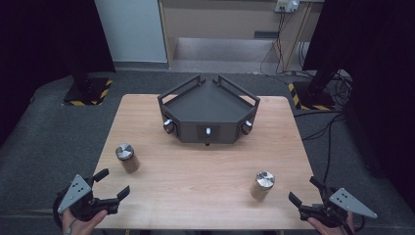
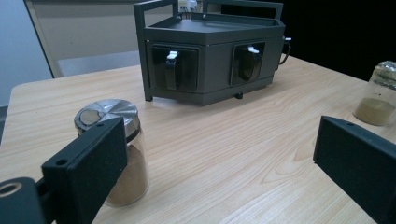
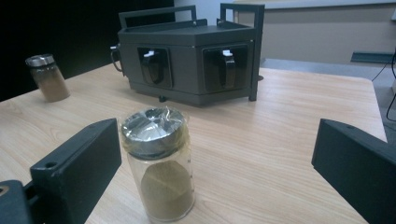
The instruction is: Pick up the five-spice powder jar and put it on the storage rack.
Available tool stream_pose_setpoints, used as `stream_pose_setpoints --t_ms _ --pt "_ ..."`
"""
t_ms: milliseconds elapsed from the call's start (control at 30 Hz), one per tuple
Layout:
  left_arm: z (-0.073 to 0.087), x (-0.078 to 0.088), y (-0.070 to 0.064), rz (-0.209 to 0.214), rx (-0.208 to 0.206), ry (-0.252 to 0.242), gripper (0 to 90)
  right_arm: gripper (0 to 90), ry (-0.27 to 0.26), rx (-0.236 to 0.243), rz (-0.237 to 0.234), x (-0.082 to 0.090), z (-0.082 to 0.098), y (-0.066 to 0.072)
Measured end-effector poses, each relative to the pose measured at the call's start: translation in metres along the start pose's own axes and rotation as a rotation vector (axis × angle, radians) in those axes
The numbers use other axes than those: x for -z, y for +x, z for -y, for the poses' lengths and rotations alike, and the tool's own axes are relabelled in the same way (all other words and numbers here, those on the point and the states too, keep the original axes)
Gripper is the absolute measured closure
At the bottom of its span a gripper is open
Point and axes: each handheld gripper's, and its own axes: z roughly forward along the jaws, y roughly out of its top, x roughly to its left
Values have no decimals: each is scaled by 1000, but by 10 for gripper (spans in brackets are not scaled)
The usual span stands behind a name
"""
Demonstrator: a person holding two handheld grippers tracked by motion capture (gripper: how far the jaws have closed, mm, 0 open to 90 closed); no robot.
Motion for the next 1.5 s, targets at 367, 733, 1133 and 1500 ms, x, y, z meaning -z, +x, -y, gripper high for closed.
stream_pose_setpoints --t_ms 367,733,1133,1500 --pt "-3 0 -2 28 -15 -6 13 20 0 7 -20 0 0 -1" --pt "-3 1 -1 26 5 -5 10 21 7 13 -26 -1 -1 -1" --pt "-16 4 0 19 36 21 11 25 7 11 -23 -1 -1 -1" --pt "-45 19 14 -3 3 86 12 27 12 10 -23 -3 -2 -1"
